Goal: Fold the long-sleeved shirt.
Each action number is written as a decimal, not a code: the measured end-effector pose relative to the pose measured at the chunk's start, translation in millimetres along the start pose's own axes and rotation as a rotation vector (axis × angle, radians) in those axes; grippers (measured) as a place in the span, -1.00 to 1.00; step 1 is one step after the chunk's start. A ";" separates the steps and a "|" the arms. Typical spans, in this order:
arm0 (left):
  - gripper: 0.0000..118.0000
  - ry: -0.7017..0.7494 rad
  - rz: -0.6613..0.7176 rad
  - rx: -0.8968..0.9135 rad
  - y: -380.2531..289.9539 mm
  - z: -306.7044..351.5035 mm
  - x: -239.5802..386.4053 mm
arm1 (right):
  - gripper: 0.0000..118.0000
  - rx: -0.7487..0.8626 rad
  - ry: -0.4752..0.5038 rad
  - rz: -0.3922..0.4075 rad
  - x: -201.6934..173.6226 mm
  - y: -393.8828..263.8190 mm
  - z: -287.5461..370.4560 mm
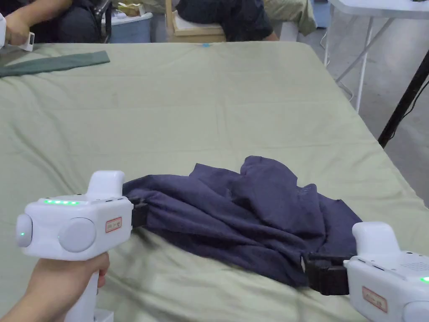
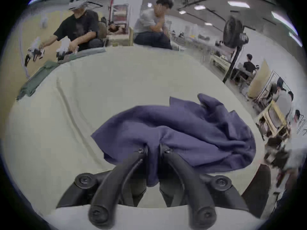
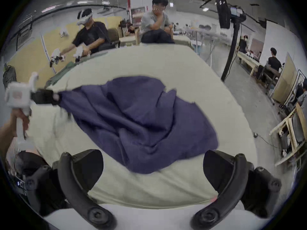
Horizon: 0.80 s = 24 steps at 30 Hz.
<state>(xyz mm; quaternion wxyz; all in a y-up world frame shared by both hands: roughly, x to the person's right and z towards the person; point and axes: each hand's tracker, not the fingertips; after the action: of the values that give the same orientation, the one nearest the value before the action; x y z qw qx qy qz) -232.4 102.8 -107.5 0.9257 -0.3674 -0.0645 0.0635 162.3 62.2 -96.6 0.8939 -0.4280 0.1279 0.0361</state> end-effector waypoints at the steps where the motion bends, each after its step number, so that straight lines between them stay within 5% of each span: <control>1: -0.76 -0.001 0.018 -0.074 1.7 -2.2 2.4 | 1.00 -0.042 -0.014 0.010 -7.3 -2.9 -12.9; 2: -0.76 0.015 0.003 -0.085 0.2 -3.2 4.4 | 0.99 -0.070 -0.014 0.023 -13.5 -5.3 -23.7; 4: -0.76 0.035 -0.027 -0.075 -4.2 0.3 6.7 | 0.12 -0.116 -0.017 0.029 -21.4 -7.7 -38.0; 7: -0.76 0.025 0.033 -0.055 -7.8 11.5 0.1 | -0.43 -0.060 -0.053 -0.021 -21.1 -11.9 -41.7; 10: -0.76 0.058 0.056 0.030 0.0 29.8 -8.0 | -0.49 0.015 0.007 -0.036 -13.3 -5.7 -19.3; 13: -0.76 0.045 0.085 0.121 25.7 56.2 -14.7 | -0.49 0.185 0.000 0.034 -13.3 25.5 22.9; 24: -0.76 0.111 -0.041 0.600 185.3 219.7 29.1 | -0.66 0.719 -0.022 0.132 -20.4 191.5 178.4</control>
<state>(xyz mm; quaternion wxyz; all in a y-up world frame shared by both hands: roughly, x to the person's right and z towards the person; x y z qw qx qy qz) -253.2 389.0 -74.3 0.9960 -0.0792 0.0004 0.0407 144.5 322.2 -128.9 0.9843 -0.0769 0.1502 0.0513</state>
